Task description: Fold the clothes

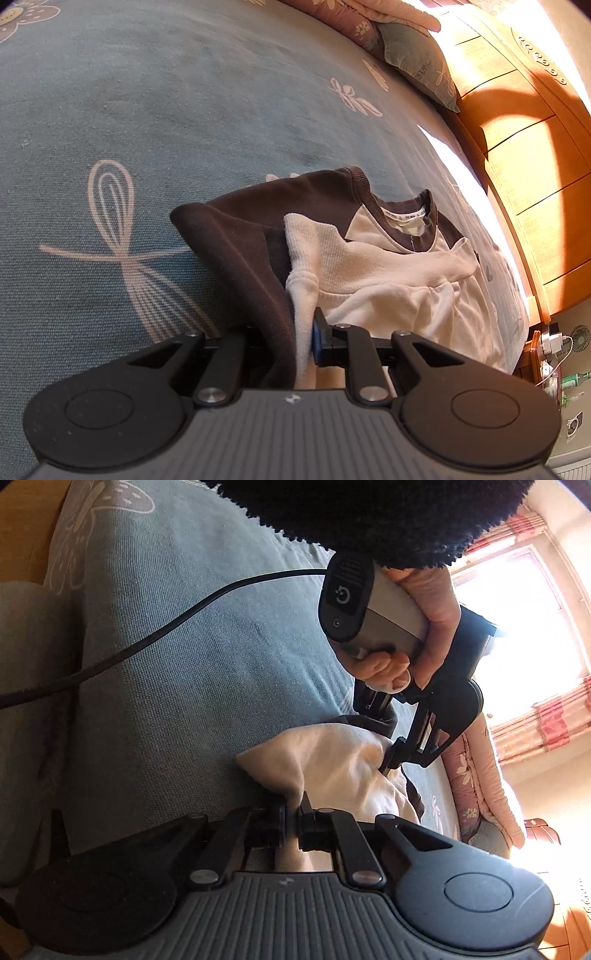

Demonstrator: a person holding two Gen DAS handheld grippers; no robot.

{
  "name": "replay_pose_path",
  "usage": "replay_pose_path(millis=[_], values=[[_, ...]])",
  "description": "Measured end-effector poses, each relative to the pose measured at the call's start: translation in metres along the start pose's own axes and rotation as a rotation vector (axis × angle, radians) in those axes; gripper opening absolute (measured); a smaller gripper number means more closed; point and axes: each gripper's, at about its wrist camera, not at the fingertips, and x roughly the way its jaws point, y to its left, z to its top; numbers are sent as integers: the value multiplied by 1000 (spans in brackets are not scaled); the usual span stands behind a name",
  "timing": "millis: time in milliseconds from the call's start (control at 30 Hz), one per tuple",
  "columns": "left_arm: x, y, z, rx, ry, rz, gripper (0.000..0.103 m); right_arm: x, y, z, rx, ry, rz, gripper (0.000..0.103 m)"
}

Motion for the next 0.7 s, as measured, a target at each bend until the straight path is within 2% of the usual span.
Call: replay_pose_path(millis=[167, 333, 700], values=[[0, -6, 1, 7, -1, 35, 18, 0, -3, -1, 22, -19, 9, 11], [-5, -10, 3, -43, -8, 61, 15, -4, -16, -1, 76, -39, 7, 11], [-32, -75, 19, 71, -58, 188, 12, -31, -57, -21, 258, -89, 6, 11]])
